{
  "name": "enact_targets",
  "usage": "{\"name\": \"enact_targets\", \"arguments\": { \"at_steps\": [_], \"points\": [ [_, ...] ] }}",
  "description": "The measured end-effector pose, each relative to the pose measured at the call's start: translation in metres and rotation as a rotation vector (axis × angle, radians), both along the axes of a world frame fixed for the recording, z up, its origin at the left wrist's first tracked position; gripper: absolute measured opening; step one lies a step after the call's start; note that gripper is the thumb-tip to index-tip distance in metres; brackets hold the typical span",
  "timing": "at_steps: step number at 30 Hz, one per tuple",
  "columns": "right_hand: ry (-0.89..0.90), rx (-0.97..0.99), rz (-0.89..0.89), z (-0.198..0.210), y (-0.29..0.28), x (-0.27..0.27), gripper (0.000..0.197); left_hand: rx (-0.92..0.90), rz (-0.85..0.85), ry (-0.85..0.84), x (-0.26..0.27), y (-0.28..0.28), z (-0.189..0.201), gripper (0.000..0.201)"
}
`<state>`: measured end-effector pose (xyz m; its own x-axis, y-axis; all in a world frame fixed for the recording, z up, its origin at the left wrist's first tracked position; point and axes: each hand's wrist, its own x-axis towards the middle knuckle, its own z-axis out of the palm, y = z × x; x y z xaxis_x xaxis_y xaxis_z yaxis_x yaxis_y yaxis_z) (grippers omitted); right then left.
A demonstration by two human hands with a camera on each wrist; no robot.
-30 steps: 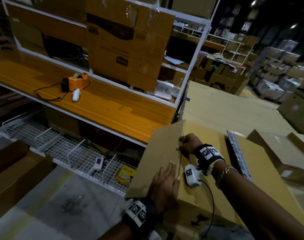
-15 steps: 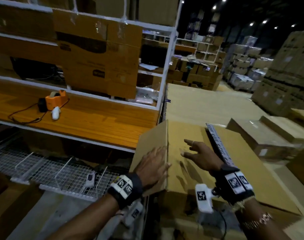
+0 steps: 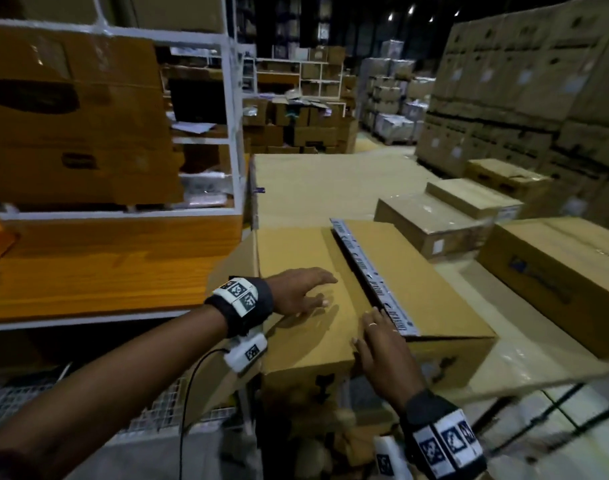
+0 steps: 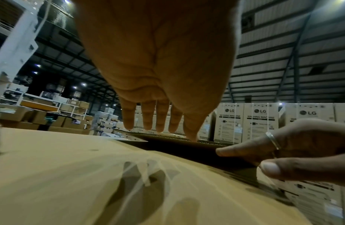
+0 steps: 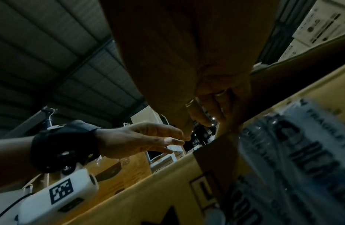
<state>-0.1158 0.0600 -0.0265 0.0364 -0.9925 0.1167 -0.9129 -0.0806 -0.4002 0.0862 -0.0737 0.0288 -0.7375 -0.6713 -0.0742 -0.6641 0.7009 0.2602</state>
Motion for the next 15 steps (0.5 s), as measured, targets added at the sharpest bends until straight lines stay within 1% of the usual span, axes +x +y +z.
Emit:
{"name": "enact_targets", "arguments": {
  "at_steps": [4,6,8,11,15],
  "points": [
    [0.018,-0.055,-0.015,0.015,-0.001,-0.020,0.059,-0.044,-0.063,-0.017,-0.037,-0.017,0.014,0.059],
    [0.025,-0.085,-0.015,0.024,-0.004,-0.036,0.062,-0.069,-0.088,0.015,-0.057,-0.027,0.023,0.061],
    [0.021,-0.112,-0.021,0.035,-0.010,-0.058,0.063,-0.102,-0.114,0.083,-0.081,-0.037,0.032,0.063],
    [0.034,-0.144,-0.046,0.049,-0.023,-0.090,0.063,-0.171,-0.158,0.171,-0.126,-0.050,0.047,0.059],
    [0.051,-0.148,-0.115,0.047,-0.046,-0.140,0.062,-0.182,-0.252,0.163,-0.196,-0.071,0.051,0.056]
  ]
}}
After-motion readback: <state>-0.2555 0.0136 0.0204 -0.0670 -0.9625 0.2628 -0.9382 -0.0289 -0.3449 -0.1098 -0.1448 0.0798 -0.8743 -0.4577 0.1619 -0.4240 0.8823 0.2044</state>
